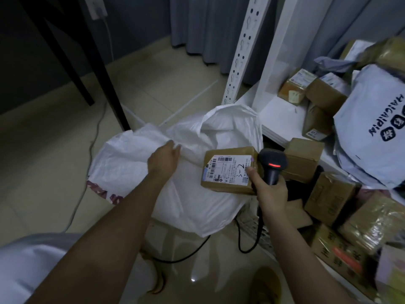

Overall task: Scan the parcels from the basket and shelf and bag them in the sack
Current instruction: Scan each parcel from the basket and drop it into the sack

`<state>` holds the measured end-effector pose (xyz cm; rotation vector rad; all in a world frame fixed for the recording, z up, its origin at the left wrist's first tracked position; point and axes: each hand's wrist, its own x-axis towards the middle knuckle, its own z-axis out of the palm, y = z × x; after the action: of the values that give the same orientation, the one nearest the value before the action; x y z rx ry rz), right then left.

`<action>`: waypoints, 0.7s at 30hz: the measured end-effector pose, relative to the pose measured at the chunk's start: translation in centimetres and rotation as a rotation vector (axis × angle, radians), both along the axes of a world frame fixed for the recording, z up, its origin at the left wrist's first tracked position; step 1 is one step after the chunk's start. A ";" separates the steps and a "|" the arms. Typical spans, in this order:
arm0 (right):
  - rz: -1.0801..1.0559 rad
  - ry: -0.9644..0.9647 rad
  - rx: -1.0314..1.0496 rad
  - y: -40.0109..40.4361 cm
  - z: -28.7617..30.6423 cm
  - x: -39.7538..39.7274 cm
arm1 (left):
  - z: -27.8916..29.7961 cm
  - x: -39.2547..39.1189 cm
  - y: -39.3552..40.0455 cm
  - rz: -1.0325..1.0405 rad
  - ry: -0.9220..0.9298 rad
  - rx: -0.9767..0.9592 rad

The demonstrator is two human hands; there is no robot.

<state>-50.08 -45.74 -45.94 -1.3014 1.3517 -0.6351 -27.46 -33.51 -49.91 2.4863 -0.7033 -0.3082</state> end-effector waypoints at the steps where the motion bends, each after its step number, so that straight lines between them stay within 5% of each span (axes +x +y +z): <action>1: -0.011 0.002 -0.012 0.1 -0.2 0.4 | 0.3 0.7 0.7 0.189 0.207 -0.206; 3: -0.046 0.009 -0.044 0.7 -0.2 1.4 | 1.3 2.0 2.4 0.566 0.604 -0.658; 5: -0.065 -0.006 -0.052 1.4 -0.1 2.7 | 2.4 2.7 4.0 0.729 0.930 -1.017; 10: -0.043 -0.077 -0.047 3.5 1.4 8.0 | 5.2 4.5 6.8 0.678 1.133 -1.431; 13: -0.076 -0.108 -0.076 4.0 2.4 11.1 | 7.8 5.2 8.1 0.739 1.097 -1.599; 17: -0.141 -0.114 -0.073 3.3 3.1 12.1 | 7.5 5.9 9.5 0.786 0.964 -1.422; 19: -0.109 -0.095 -0.054 2.8 2.8 11.6 | 6.0 6.4 9.9 0.810 0.615 -0.935; 21: -0.044 -0.076 -0.018 2.6 2.3 11.3 | 4.8 6.0 9.9 0.609 0.285 -0.536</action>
<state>-38.79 -43.16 -43.66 -1.2527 1.3182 -0.7218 -21.50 -23.64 -45.07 1.9615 0.0995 -0.2006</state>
